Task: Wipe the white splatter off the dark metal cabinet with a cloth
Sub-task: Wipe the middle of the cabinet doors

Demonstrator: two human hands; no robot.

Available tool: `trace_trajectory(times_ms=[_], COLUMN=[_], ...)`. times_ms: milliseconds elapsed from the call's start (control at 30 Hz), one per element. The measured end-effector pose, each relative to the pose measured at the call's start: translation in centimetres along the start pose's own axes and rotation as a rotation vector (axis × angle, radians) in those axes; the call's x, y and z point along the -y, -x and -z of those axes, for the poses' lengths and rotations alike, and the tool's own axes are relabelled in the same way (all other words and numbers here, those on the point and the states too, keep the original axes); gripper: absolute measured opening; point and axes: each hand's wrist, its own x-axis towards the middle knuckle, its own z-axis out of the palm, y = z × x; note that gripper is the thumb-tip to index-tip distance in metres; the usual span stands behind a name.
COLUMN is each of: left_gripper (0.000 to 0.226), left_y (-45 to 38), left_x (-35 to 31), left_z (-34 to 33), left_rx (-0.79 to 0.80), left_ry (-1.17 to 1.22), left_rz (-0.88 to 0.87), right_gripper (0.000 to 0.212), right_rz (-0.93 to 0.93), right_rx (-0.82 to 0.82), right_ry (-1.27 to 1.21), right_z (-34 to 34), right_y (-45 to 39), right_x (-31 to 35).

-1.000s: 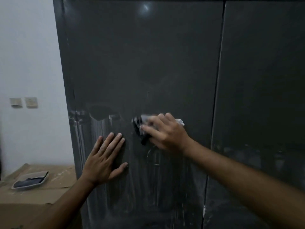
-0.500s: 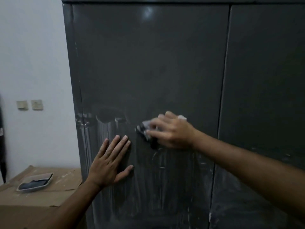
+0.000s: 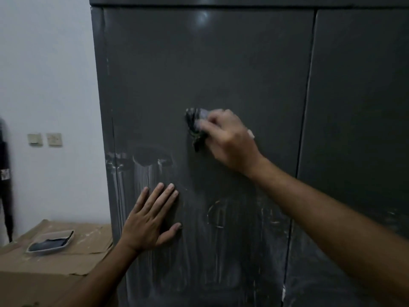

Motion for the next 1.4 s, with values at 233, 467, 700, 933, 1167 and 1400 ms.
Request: trace_trajectory(times_ms=[233,467,700,933,1167,1400], left_gripper=[0.084,0.084,0.087,0.091,0.087,0.073], left_y=[0.4,3.0,4.6,5.4,5.5,5.9], left_x=[-0.1,0.9,4.3,6.2,6.4,6.5], left_z=[1.2,3.3,3.3,1.1,0.7,0.3], left_rx=[0.023,0.056,0.090,-0.011,-0.071,-0.114], left_ry=[0.048,0.036,-0.003,-0.005,0.060,0.120], left_rz=[0.011,0.139,0.086,-0.012,-0.043,-0.075], right_gripper=[0.029,0.035,0.035,0.034,0.028,0.029], right_rz=[0.290,-0.157,0.442,-0.168,0.121,0.312], right_rx=[0.256,-0.089,0.278,-0.051,0.113,0.290], right_ry=[-0.126,-0.036,-0.062,-0.052,0.014,-0.102], right_z=[-2.3,-1.7,-4.8,-6.4,-7.1,-10.5], right_y=[6.1,-1.0,3.6,-2.5,-5.1,-3.8], right_x=[6.9,3.0,8.1,9.4,9.1,15.7])
